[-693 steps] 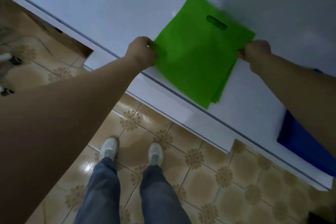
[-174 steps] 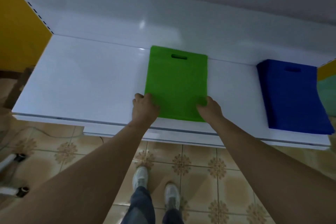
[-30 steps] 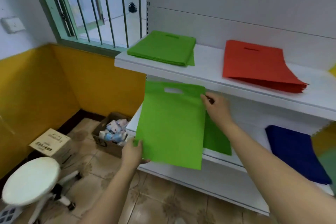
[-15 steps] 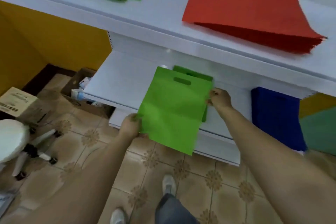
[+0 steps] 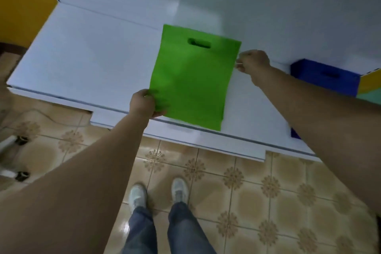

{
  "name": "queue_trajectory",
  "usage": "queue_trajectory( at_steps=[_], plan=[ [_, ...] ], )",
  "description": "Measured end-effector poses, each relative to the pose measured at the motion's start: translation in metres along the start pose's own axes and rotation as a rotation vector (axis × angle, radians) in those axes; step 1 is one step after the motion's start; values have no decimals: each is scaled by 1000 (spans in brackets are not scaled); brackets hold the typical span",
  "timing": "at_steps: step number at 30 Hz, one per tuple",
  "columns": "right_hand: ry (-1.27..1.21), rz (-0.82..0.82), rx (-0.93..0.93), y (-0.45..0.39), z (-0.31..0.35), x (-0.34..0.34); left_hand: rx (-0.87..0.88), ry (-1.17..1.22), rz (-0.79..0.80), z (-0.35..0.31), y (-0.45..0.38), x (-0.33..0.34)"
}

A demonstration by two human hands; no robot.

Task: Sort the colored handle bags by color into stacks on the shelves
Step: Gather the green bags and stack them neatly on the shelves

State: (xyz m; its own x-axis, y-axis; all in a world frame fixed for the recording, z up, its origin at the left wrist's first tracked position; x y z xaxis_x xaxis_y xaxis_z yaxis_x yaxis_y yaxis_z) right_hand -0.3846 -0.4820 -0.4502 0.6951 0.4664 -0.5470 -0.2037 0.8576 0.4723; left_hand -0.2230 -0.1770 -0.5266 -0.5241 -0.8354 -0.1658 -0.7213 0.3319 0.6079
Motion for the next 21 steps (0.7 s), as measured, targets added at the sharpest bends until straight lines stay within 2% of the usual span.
queue_trajectory(
  at_steps=[1,5,7,8,11,12,17,21],
  plan=[
    [-6,-2,5,-5,-4,2,5,7,2,-5,-9,7],
    [328,125,40,7,-46,32,3,-42,12,-17,-27,26],
    [365,210,85,21,-68,47,32,-127,39,-22,-30,32],
    [388,220,93,26,-75,52,77,-235,44,-24,-32,33],
    [428,173,-5,27,-79,62,293,-831,-26,-30,-30,27],
    [418,162,-32,27,-77,63,349,-966,-63,-29,-28,27],
    [385,128,-27,17,-78,66,355,-987,-25,-14,-27,33],
    [462,152,-25,12,-75,66,329,-1032,-23,-18,-29,34]
  ],
)
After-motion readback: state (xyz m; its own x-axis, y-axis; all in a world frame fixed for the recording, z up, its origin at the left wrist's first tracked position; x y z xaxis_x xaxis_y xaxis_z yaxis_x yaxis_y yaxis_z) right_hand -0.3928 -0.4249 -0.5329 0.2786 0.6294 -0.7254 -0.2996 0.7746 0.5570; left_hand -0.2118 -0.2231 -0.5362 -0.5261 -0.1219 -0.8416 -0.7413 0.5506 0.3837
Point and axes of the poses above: each hand's wrist, its own y-axis away from the middle knuckle, its own x-axis out of the palm, z = x × y, the point moved 6 cm from there along -y, towards the middle knuckle, and after that the axes turned 6 degrees about x, right-handed, at the moved point
